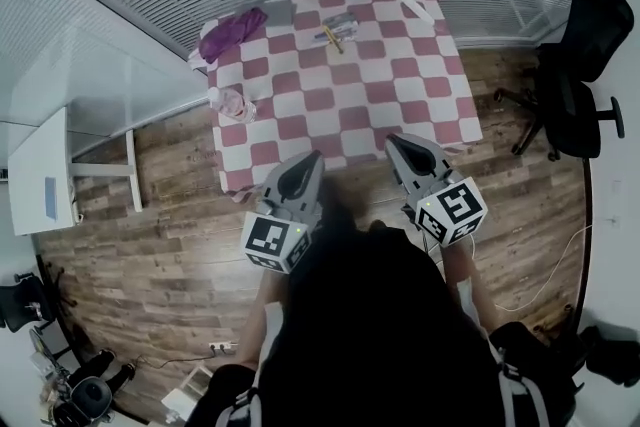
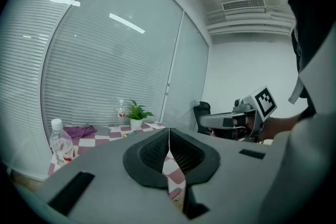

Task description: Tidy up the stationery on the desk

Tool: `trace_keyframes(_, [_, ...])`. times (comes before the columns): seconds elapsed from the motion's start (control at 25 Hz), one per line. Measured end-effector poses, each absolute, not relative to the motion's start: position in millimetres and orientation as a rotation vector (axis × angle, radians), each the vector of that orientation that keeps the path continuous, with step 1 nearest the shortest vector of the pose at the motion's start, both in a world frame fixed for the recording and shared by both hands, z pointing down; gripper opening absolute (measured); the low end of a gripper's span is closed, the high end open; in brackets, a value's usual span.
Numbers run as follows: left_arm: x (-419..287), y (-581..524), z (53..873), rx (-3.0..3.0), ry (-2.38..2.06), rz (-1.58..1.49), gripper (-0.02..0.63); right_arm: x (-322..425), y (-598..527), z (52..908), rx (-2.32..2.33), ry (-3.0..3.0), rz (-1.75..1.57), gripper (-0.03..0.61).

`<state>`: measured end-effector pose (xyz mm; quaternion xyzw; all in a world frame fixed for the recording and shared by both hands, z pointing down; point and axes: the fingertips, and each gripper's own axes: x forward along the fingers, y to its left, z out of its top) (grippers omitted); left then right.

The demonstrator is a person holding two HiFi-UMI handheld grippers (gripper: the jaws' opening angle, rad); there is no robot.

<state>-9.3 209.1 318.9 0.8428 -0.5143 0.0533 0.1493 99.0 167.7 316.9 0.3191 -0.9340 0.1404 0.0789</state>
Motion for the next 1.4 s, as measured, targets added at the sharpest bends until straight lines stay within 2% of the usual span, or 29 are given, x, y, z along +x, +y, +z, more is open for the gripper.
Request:
trace_keyframes(0.32, [-66.8, 175.9, 327.6, 2.426, -1.435, 0.160, 0.034, 45.0, 120.3, 325.4, 1.027, -2.737, 0.420, 0.021])
trace_keyframes(0.64, [-99.4, 161.8, 346.2, 2.402, -1.420, 0.175, 0.034, 25.6, 95.5, 362.5, 1.045, -2.616, 0.471, 0.021])
trace_keyframes(1.4, [-83.8, 98.3, 333.2, 2.225, -1.535, 0.154, 0.034, 12.2, -46.8, 439.9, 0.941, -2.488, 0.467, 0.023])
